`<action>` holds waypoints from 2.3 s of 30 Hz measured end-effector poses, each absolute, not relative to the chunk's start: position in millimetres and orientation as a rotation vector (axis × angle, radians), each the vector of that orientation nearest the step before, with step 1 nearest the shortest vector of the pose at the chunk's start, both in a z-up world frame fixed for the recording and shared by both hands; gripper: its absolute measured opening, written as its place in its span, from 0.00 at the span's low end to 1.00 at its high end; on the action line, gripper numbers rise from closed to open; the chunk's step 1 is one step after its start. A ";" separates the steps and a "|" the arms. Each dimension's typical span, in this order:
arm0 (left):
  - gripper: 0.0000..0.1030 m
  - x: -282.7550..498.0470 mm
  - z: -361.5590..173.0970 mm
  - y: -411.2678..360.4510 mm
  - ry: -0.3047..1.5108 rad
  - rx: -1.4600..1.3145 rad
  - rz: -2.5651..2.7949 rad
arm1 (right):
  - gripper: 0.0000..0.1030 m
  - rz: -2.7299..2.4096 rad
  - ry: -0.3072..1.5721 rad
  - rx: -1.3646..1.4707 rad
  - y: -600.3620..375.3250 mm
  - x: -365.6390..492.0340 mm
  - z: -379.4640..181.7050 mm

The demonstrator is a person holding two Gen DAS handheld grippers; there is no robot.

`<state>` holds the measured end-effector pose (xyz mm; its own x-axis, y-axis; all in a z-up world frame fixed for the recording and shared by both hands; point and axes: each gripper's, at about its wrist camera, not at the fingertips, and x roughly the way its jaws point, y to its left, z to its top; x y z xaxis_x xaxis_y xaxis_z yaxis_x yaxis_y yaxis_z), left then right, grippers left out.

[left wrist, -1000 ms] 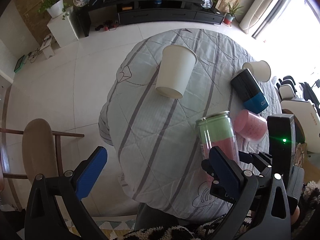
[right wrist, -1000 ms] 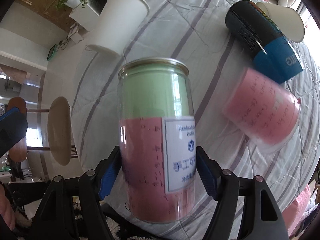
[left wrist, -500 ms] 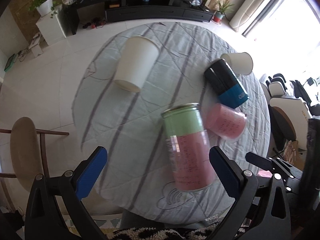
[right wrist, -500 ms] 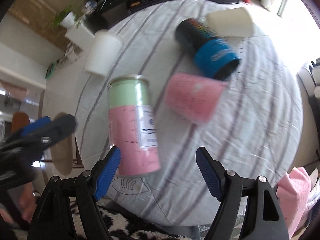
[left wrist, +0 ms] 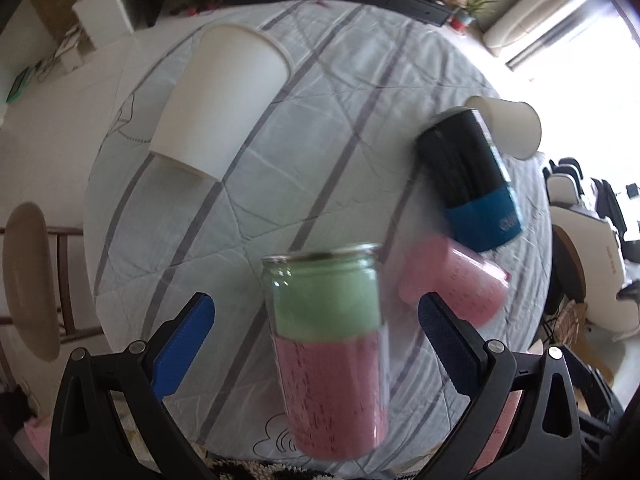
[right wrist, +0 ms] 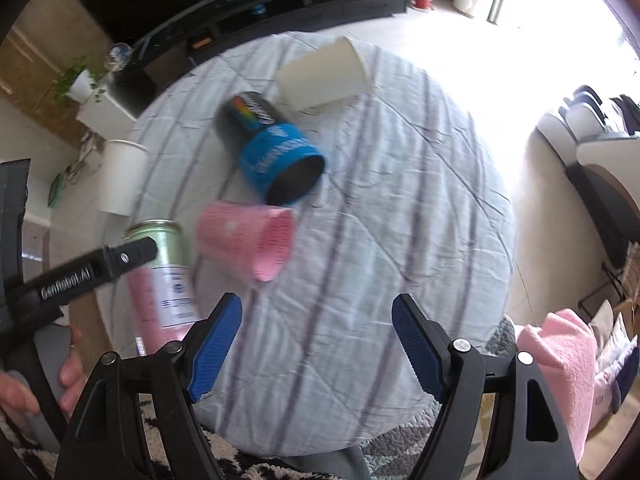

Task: Flip cup upright
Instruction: 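Lift the can with the right gripper and rotate it open end up, then lower the upright can onto the cloth and open the right gripper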

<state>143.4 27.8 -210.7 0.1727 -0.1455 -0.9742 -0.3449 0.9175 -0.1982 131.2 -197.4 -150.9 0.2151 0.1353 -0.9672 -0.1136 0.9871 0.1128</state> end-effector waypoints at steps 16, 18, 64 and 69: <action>0.72 155.5 -216.8 17.1 1.423 -0.394 0.152 | 0.76 0.198 1.388 -0.004 -193.8 145.7 -165.5; 0.71 154.8 -209.3 18.7 1.403 -0.396 0.140 | 0.76 0.199 1.385 0.003 -193.9 146.0 -164.7; 0.88 127.3 -147.2 -0.2 1.208 -0.184 0.024 | 0.76 0.205 1.316 0.044 -194.8 119.6 -144.3; 0.90 116.2 -127.5 0.8 1.164 -0.165 0.050 | 0.76 0.222 1.270 0.044 -194.9 114.1 -129.3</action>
